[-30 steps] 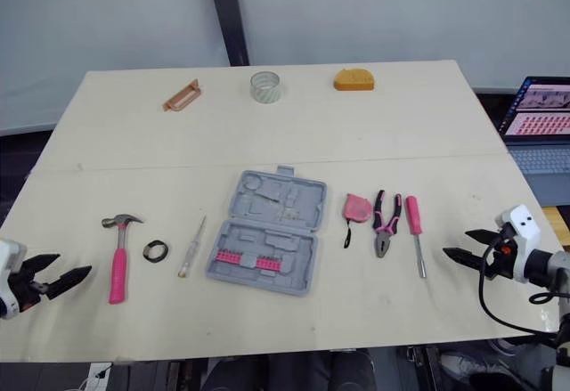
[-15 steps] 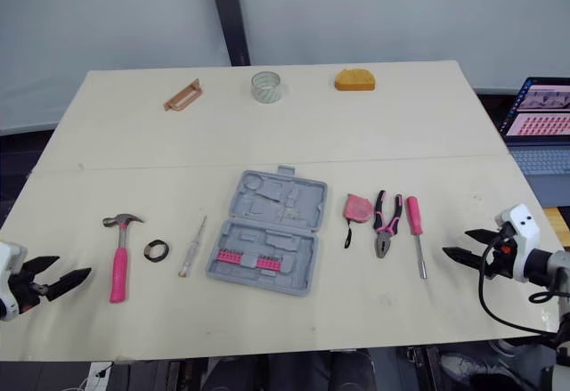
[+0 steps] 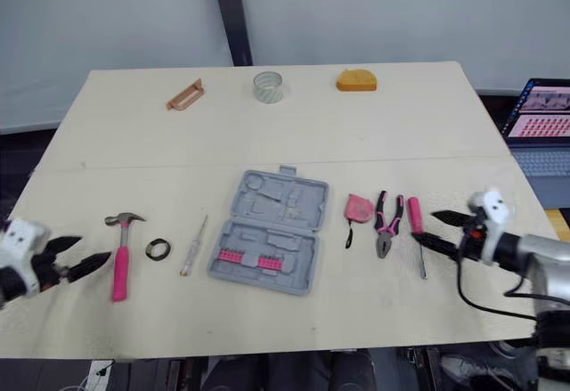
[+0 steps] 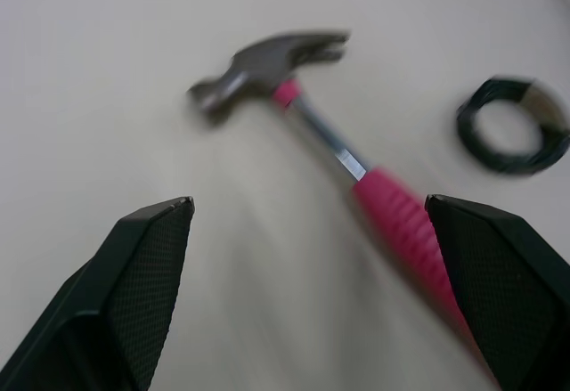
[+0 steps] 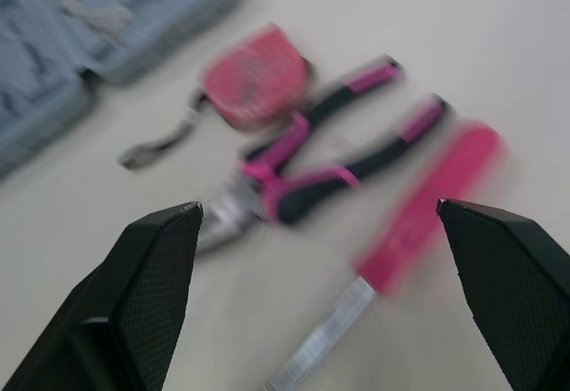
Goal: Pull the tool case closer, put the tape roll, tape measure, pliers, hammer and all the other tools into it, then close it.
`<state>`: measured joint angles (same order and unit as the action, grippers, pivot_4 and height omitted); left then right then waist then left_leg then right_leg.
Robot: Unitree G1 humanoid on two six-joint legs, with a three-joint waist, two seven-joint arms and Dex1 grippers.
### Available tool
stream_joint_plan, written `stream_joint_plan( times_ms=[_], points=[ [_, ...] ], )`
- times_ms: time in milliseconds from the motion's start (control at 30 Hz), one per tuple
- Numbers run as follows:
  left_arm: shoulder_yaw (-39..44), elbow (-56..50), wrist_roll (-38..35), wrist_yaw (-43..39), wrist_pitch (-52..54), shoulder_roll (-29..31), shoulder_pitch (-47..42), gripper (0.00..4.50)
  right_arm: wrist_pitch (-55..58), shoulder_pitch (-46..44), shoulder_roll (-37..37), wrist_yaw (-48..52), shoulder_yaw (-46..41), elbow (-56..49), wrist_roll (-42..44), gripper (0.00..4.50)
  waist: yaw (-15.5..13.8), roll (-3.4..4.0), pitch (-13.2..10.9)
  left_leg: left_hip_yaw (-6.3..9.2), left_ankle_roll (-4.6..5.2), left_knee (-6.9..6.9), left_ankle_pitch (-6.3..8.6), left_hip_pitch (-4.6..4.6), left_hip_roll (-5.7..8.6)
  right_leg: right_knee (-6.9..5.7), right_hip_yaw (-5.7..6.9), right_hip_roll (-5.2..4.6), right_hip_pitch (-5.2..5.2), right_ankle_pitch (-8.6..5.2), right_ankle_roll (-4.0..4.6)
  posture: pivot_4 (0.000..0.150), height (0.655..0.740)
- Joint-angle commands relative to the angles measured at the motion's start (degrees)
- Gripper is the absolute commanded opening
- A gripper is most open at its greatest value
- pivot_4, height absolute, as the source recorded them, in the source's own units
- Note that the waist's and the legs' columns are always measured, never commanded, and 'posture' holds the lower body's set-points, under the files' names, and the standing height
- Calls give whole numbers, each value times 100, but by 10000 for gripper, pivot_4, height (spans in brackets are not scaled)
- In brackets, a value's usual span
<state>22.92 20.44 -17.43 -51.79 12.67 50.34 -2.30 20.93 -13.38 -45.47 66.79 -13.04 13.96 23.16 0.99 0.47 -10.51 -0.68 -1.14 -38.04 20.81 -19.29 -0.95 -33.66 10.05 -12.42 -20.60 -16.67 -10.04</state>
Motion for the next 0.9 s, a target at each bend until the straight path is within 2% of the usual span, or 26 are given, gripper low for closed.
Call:
stream_joint_plan(
  times_ms=[33,100,200,367,433,600,900],
  points=[
    [-416,-698,-68,-17,321,-120,-391,44633,618,133,215,-365,224,-1227,295,45000,-44,0,0,1,-1,0,1,0,0,-2,0,1,-1,0,0,1500,7400],
    [-694,-932,-31,8,463,-220,-704,39218,749,118,358,-599,416,-1576,209,45000,-78,0,0,-1,-2,-2,2,-2,0,-2,-2,2,-3,0,0,1500,7400],
    [-1174,-1017,147,-50,508,-324,-1126,26092,837,45,563,-982,750,-1948,0,36283,-91,0,0,-1,-2,-6,2,-3,1,-4,-3,3,-4,0,0,1500,7400],
    [-2046,-753,585,-130,399,-637,-1828,0,924,-23,821,-1375,1393,-2284,-350,9358,-93,-3,2,-3,-1,-8,2,-3,1,-8,-5,4,-6,0,0,1500,7400],
    [-2302,-568,765,-137,277,-761,-2025,0,896,-57,903,-1461,1621,-2319,-495,251,-90,-3,2,-3,-1,-9,2,-4,2,-7,-5,5,-7,0,0,1500,7400],
    [-2753,131,1107,-79,-65,-1210,-2567,0,810,-273,1131,-1823,2077,-2070,-968,251,-79,-3,2,-5,-1,-10,2,-8,1,-8,-5,7,-12,0,0,1500,7400],
    [-3037,953,1544,104,-677,-1637,-2956,0,773,-528,1374,-2053,2297,-1739,-1360,251,-74,-6,3,-4,0,-13,2,-13,1,-8,-5,8,-14,0,0,1500,7400]
  ],
)
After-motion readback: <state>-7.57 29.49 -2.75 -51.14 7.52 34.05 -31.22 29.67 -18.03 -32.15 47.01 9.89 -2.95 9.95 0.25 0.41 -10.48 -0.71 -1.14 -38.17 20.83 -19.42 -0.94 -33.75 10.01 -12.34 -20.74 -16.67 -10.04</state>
